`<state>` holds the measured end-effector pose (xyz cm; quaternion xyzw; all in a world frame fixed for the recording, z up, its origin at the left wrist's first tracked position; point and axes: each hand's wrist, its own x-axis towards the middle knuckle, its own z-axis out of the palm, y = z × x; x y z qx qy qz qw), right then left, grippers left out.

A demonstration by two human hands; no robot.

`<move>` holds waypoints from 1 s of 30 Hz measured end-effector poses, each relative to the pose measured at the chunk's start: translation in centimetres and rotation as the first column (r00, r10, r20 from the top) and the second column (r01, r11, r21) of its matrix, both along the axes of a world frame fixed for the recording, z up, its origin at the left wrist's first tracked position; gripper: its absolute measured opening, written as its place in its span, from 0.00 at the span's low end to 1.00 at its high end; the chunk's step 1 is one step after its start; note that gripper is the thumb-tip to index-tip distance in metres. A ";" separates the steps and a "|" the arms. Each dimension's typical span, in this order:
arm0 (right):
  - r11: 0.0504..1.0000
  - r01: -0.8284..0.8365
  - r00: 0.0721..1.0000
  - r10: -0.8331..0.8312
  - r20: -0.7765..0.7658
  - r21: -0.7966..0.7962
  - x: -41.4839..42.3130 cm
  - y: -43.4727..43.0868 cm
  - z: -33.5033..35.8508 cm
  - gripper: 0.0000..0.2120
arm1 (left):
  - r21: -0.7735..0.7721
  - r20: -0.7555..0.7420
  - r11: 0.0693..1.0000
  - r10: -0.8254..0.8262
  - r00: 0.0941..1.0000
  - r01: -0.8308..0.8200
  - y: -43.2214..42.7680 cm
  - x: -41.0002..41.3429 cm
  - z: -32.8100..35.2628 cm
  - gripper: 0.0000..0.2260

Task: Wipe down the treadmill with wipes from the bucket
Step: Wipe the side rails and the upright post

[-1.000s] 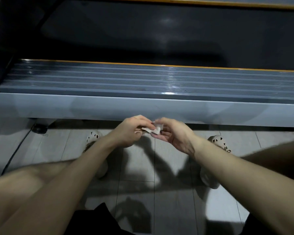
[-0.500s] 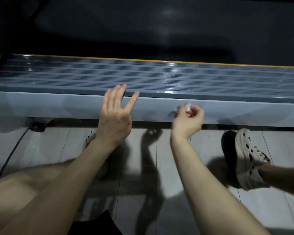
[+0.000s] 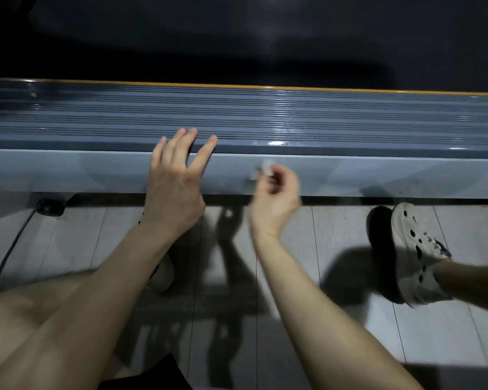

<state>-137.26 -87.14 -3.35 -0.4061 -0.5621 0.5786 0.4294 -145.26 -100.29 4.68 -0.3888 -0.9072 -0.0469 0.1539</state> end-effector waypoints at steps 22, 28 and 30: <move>0.985 -0.116 0.993 0.112 0.044 0.127 2.3 3.8 2.2 0.09 | -0.222 -0.005 0.975 0.019 1.000 -0.020 0.5 1.2 1.7 0.44; 0.863 0.502 0.862 -0.496 0.102 -0.048 6.9 17.7 0.3 0.09 | -0.250 0.009 0.965 0.089 0.996 -0.084 2.4 2.0 1.7 0.39; 0.887 0.461 0.886 -0.460 0.058 -0.014 4.6 13.7 1.0 0.10 | -0.279 0.023 0.955 0.115 0.993 -0.104 3.5 2.1 2.0 0.36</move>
